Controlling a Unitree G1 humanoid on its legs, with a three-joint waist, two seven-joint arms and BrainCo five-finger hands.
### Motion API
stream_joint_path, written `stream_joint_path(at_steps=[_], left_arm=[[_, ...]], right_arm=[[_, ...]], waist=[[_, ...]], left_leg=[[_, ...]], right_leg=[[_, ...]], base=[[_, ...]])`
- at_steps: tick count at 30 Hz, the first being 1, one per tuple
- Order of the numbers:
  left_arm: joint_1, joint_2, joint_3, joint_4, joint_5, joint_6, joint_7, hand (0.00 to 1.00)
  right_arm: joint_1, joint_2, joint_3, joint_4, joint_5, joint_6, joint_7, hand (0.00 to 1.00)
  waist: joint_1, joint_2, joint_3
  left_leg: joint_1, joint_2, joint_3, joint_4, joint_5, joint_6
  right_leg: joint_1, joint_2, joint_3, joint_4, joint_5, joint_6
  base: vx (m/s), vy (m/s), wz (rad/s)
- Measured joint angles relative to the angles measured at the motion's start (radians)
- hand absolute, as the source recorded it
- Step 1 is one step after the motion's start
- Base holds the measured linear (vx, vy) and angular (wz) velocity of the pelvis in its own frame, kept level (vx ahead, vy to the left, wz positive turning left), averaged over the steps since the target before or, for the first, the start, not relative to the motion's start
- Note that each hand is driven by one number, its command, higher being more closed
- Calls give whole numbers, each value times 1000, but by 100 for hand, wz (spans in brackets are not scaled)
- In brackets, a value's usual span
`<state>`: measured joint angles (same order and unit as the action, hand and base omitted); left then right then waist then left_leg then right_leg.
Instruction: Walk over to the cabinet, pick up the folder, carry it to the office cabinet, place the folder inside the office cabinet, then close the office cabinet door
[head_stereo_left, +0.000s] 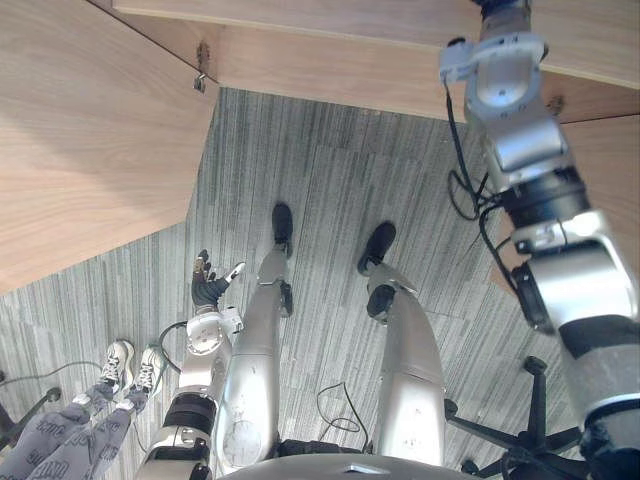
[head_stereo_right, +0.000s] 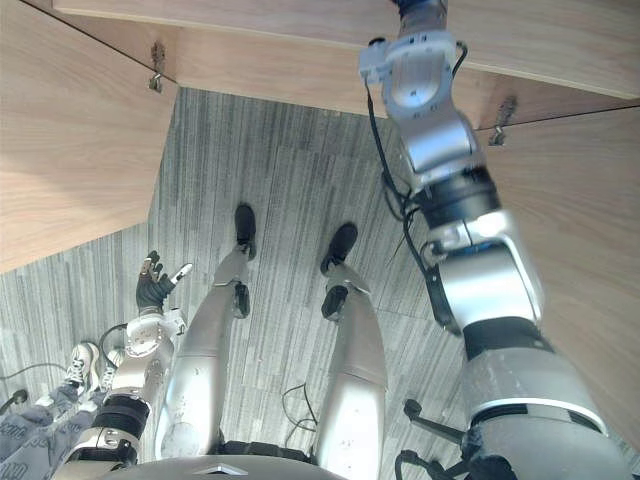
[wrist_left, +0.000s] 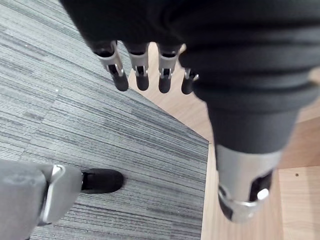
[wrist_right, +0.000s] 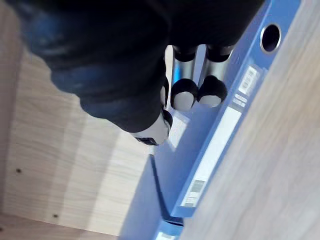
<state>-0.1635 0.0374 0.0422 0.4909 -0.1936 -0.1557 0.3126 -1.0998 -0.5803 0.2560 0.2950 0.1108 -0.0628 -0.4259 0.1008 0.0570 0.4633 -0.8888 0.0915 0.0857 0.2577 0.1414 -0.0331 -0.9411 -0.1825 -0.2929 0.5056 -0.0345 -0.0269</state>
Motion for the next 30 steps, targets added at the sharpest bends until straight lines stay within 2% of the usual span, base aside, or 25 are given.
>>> stream_joint_path(at_steps=[2,6,10,11,12,14,17,19,22,27,28,30], left_arm=[[6,0,5,1,4,11,-5,0],[28,-8,21,35,45,33,-24,0],[74,-12,45,97,103,63,-37,0],[85,-14,45,102,114,67,-38,0],[106,-23,45,128,121,74,-39,0],[126,-30,45,155,132,78,-43,0],[152,-31,48,228,148,86,-45,0],[155,-30,68,282,159,94,-50,0],[157,-10,75,330,180,102,-56,0],[195,26,79,362,200,104,-56,0],[206,26,84,367,200,104,-57,0],[222,25,84,384,206,104,-57,0]], right_arm=[[122,44,-34,-132,-23,-8,-3,100],[369,164,-13,-282,-80,-45,6,100],[678,291,76,-420,-114,-76,66,100],[724,306,87,-440,-123,-80,81,100],[835,338,111,-469,-145,-96,103,100],[949,380,123,-476,-160,-117,135,100],[1096,428,115,-433,-206,-123,173,100],[1137,447,85,-321,-232,-127,194,100],[1174,455,24,-144,-284,-108,206,100],[1177,461,-52,128,-315,-82,220,100],[1175,466,-74,190,-317,-75,223,0],[1174,472,-94,267,-325,-64,224,0]], waist=[[-12,-2,-1],[-25,-7,-4],[-38,-43,-34],[-43,-49,-48],[-48,-64,-87],[-52,-81,-115],[-58,-92,-181],[-71,-91,-207],[-79,-91,-233],[-103,-91,-279],[-103,-90,-289],[-103,-90,-305]], left_leg=[[37,4,4,1,-7,0],[159,15,23,2,-34,-1],[308,32,50,2,-76,-1],[322,33,51,1,-81,-1],[360,37,58,-6,-91,-2],[428,41,74,-36,-98,-10],[512,45,109,-89,-102,-13],[561,43,118,-115,-101,-13],[625,32,134,-143,-100,-11],[709,8,138,-180,-107,-16],[734,1,138,-195,-107,-16],[768,-8,137,-213,-107,-16]], right_leg=[[40,7,3,-11,0,2],[162,22,15,-40,-1,5],[316,47,32,-97,-10,21],[334,49,32,-106,-10,23],[374,57,35,-130,-9,28],[441,70,44,-177,3,34],[524,95,74,-278,46,43],[589,109,92,-357,86,49],[683,117,113,-473,145,55],[779,110,130,-554,174,74],[800,108,137,-565,177,77],[825,104,148,-577,179,80]], base=[[-9,-49,-10],[30,-51,-17],[64,-45,-23],[91,-31,-14],[62,-15,-13],[95,-13,-25],[105,1,-36],[87,26,-33],[53,47,-15],[31,50,-6],[10,43,-14],[9,41,-14]])
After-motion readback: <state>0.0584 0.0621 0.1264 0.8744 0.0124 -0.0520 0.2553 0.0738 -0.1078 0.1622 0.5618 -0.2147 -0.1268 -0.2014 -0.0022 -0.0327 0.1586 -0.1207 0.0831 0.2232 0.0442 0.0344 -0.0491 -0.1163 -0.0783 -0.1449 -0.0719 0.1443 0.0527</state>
